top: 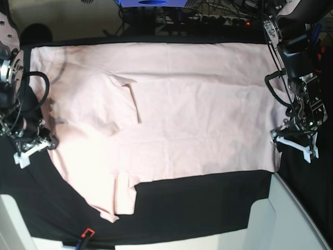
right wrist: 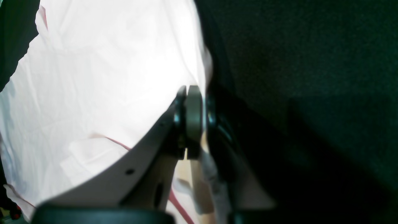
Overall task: Fold the T-shirt properly
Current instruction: 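Grasp the shirt's side edges at mid-length with both grippers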
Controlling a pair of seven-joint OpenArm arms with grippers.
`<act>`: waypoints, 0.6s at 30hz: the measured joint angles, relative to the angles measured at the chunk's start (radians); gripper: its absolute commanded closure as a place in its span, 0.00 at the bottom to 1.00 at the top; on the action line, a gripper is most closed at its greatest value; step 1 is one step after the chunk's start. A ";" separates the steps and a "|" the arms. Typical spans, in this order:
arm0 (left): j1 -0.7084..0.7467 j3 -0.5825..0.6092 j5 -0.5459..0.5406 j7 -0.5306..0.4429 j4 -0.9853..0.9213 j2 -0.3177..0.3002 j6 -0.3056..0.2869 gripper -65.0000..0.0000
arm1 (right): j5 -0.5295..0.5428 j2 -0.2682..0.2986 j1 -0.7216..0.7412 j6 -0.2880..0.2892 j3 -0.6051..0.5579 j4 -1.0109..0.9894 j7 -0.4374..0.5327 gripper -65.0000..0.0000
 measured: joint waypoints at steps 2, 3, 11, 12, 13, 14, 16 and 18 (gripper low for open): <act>-0.027 -0.006 -0.003 -0.004 -0.042 0.008 -0.001 0.15 | 0.001 -0.007 0.000 0.000 0.000 0.000 0.000 1.00; -0.034 -0.006 -0.004 -0.005 -0.062 0.012 -0.006 0.15 | 0.000 -0.011 0.000 0.000 0.000 0.000 0.000 1.00; -0.035 -0.009 0.000 -0.002 -0.199 -0.028 0.003 0.15 | 0.000 -0.014 0.000 0.000 0.000 0.000 0.000 1.00; -0.039 -0.009 0.000 -0.003 -0.203 -0.028 0.003 0.15 | 0.000 -0.014 0.000 0.000 0.000 0.000 0.000 1.00; -0.039 -0.008 0.000 -0.004 -0.204 -0.025 0.002 0.15 | 0.000 -0.014 0.000 0.000 0.000 0.000 0.000 1.00; -0.039 -0.008 -0.004 -0.005 -0.204 -0.021 -0.002 0.15 | 0.000 -0.014 0.000 0.000 0.000 0.000 0.000 1.00; -0.039 -0.008 -0.008 -0.005 -0.204 -0.015 -0.004 0.15 | 0.002 -0.013 -0.003 0.000 0.000 0.000 0.000 1.00; -0.042 -0.007 -0.008 -0.004 -0.205 -0.014 -0.004 0.15 | 0.002 -0.013 -0.011 0.000 0.000 0.002 0.000 1.00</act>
